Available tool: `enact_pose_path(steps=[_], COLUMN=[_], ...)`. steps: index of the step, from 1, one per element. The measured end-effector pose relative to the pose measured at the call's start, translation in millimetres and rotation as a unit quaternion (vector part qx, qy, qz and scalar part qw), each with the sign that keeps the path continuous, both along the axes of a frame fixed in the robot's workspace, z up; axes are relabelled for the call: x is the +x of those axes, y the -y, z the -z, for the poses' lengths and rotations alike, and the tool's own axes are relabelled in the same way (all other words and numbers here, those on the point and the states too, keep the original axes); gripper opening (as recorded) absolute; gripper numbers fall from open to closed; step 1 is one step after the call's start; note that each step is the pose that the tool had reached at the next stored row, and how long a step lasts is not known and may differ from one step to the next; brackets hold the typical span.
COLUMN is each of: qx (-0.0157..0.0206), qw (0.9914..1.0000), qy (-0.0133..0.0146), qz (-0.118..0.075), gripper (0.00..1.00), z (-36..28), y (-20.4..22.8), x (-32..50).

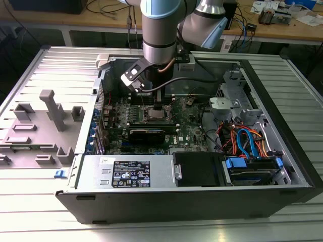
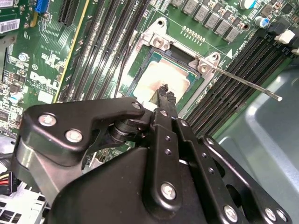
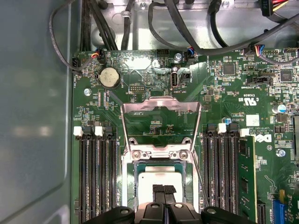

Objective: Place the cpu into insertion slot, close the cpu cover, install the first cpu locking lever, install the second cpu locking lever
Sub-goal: 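Close the cpu cover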

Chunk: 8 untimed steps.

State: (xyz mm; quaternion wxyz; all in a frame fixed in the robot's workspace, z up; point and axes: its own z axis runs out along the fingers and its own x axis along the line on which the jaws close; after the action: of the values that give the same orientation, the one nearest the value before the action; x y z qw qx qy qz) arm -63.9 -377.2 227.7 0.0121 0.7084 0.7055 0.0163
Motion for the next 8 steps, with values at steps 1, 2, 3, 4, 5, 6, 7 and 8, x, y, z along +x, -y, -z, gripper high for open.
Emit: enact_pose_path(steps=[1,2,3,4,5,6,7,8], qx=[0.0,0.0,0.0,0.0,0.0,0.0,0.0,0.0], qw=[1.0,1.0,1.0,1.0,1.0,1.0,1.0,1.0], qy=[0.0,0.0,0.0,0.0,0.0,0.0,0.0,0.0], qz=[0.0,0.0,0.0,0.0,0.0,0.0,0.0,0.0], gripper=[0.11,0.11,0.11,0.11,0.11,0.11,0.11,0.11], z=[-1.0,-2.6,-4.2,-6.3,-7.7,-9.3,-11.4,-12.8], y=[0.0,0.0,0.0,0.0,0.0,0.0,0.0,0.0], x=[0.0,0.0,0.0,0.0,0.0,0.0,0.0,0.0])
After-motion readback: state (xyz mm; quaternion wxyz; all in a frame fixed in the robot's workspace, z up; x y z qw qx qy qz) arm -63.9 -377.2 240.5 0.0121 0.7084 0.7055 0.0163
